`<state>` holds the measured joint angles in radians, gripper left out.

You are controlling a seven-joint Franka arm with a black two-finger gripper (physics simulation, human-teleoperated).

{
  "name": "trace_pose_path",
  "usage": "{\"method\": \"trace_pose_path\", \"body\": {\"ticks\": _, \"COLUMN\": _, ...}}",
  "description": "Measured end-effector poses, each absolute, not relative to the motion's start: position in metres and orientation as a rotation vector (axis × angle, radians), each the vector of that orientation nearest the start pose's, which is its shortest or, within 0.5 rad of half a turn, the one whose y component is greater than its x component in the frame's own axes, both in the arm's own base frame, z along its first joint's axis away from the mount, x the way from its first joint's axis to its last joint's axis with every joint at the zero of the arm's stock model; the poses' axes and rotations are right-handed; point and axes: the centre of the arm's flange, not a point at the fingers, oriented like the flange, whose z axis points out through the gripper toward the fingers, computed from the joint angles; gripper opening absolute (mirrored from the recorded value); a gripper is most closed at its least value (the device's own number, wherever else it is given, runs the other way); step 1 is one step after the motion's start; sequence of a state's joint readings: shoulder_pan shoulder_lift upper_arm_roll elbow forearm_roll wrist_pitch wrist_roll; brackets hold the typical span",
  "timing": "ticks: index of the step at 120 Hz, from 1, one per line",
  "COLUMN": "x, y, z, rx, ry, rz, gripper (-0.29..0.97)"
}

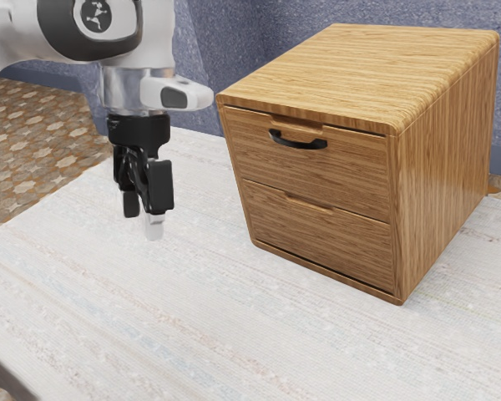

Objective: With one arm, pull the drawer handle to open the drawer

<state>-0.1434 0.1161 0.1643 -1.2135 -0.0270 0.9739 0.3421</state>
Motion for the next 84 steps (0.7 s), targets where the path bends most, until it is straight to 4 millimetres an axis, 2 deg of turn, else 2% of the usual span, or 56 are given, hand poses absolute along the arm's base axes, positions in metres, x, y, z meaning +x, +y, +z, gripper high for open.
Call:
{"method": "trace_pose_path", "body": {"ticks": 11, "x": 0.533, "y": -0.002, "z": 0.686, "rx": -3.109, "ry": 0.654, "rz": 0.357, "gripper": 0.68}}
{"method": "trace_pose_path", "body": {"ticks": 22, "x": 0.543, "y": 0.0, "z": 0.691, "rx": -3.079, "ry": 0.773, "rz": 0.232, "gripper": 0.68}}
{"method": "trace_pose_path", "body": {"ticks": 39, "x": 0.547, "y": 0.011, "z": 0.702, "rx": -3.018, "ry": 0.947, "rz": 0.106, "gripper": 0.68}}
{"method": "trace_pose_path", "body": {"ticks": 64, "x": 0.534, "y": -0.027, "z": 0.73, "rx": -2.807, "ry": 1.245, "rz": 0.0, "gripper": 0.68}}
{"method": "trace_pose_path", "body": {"ticks": 76, "x": 0.539, "y": -0.029, "z": 0.733, "rx": -2.676, "ry": 1.426, "rz": -0.082, "gripper": 0.68}}
{"method": "trace_pose_path", "body": {"ticks": 84, "x": 0.55, "y": -0.028, "z": 0.72, "rx": -2.597, "ry": 1.549, "rz": -0.126, "gripper": 0.68}}
